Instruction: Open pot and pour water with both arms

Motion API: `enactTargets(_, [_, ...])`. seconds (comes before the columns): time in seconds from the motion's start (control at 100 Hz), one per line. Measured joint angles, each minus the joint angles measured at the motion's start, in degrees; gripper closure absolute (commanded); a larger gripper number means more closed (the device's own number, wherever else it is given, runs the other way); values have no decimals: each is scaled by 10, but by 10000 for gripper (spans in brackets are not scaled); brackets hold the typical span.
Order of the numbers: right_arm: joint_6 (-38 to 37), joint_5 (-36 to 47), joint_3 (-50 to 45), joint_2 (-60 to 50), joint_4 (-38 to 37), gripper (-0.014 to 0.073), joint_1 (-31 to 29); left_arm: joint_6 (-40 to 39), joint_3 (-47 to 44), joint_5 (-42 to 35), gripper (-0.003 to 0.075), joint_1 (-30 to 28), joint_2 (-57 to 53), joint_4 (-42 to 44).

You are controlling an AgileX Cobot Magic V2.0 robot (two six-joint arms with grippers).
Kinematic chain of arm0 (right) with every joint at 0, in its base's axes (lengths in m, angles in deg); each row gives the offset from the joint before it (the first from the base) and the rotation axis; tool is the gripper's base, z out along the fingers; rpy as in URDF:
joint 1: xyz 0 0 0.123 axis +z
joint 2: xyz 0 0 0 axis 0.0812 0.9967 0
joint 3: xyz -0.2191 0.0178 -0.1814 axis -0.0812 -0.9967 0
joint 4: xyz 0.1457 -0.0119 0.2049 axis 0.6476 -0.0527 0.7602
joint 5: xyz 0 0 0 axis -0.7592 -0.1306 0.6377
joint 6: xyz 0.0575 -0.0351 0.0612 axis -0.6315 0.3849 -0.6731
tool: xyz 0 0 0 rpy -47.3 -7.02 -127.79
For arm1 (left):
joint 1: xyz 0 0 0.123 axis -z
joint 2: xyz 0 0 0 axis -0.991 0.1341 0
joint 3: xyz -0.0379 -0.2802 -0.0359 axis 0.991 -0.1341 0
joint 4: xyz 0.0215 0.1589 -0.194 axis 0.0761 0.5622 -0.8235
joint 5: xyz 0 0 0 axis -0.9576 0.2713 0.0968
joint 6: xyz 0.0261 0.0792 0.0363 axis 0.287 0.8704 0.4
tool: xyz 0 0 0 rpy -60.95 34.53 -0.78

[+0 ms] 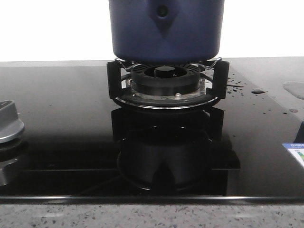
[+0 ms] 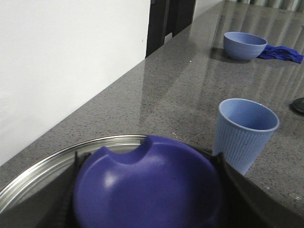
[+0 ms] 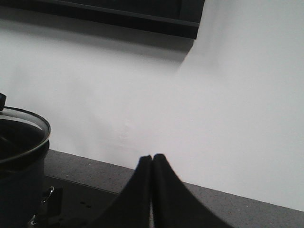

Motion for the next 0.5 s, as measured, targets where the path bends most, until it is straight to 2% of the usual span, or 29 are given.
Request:
enactTargets(0.15, [0, -1, 0, 0, 0, 659, 0, 0, 0, 2, 425, 4, 0, 0])
enactTargets(0.3, [0, -3, 0, 0, 0, 659, 0, 0, 0, -10, 221, 6, 0, 0])
enactTargets(0.35, [0, -3, 0, 0, 0, 659, 0, 1, 0, -13, 174, 6, 0, -5])
enactTargets(0.5, [0, -4, 0, 0, 0, 659, 0, 1, 0, -9, 163, 8, 0, -15])
